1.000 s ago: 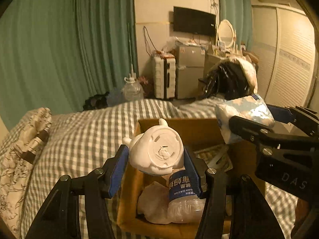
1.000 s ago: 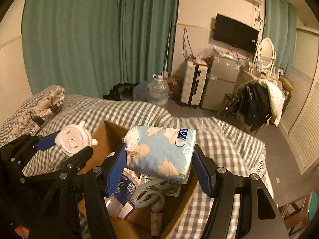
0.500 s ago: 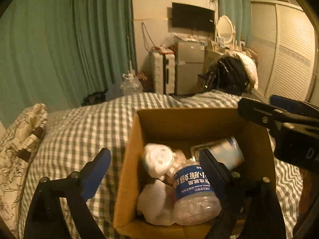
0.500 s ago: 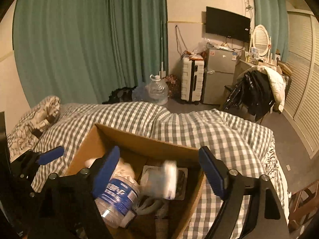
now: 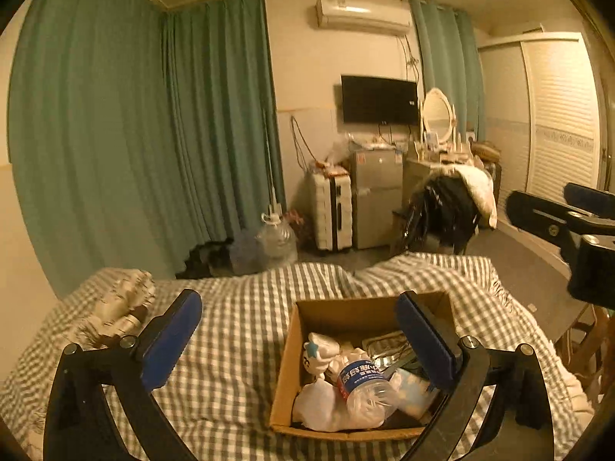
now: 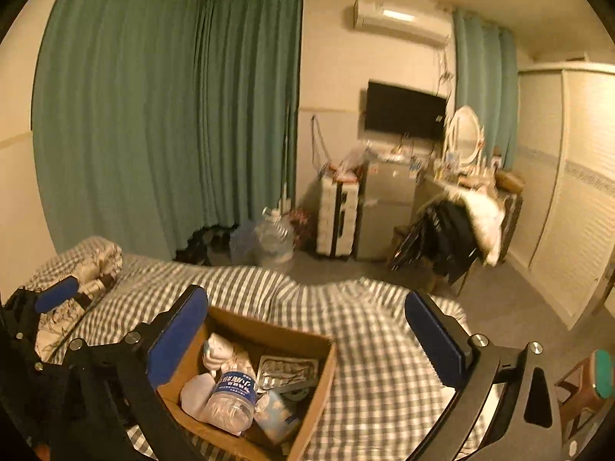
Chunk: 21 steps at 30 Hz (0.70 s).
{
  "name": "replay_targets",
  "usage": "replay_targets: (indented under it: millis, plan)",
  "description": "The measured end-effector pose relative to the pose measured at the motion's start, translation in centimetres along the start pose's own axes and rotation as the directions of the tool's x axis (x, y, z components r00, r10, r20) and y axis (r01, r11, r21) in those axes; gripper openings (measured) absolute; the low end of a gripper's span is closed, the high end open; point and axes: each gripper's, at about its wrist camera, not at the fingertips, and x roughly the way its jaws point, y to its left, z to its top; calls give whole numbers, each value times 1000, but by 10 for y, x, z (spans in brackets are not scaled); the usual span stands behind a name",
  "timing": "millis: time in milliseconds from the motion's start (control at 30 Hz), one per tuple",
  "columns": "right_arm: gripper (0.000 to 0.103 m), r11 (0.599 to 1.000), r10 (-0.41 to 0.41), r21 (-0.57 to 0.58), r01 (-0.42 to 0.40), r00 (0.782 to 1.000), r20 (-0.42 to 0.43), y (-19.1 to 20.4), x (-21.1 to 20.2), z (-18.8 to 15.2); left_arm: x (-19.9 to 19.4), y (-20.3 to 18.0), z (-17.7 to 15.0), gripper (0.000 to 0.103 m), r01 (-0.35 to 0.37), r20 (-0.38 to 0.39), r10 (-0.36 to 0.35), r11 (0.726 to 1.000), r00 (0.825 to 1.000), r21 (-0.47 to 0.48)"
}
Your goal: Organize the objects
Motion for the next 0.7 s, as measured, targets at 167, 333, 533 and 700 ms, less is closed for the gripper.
replay_targets:
  millis: [167,333,533,700]
  plan:
    - [103,1000,-24,-3,24,998,54,-5,-54,11,-40,5,11,103,0,41,1,1000,999,-27]
    - [103,999,-40,0,40,993,108,-12,-99,11,-75,7,13,103,-1,84,6,998,996,-56]
    - [103,998,-63,17,61,988,142,-16,-132,-10,-95,11,-4,103,26,117,-13,993,993,-112]
    - [103,996,-76,-22,81,984,159,-3,-129,-35,-93,12,-37,103,-8,108,24,988,994,-152]
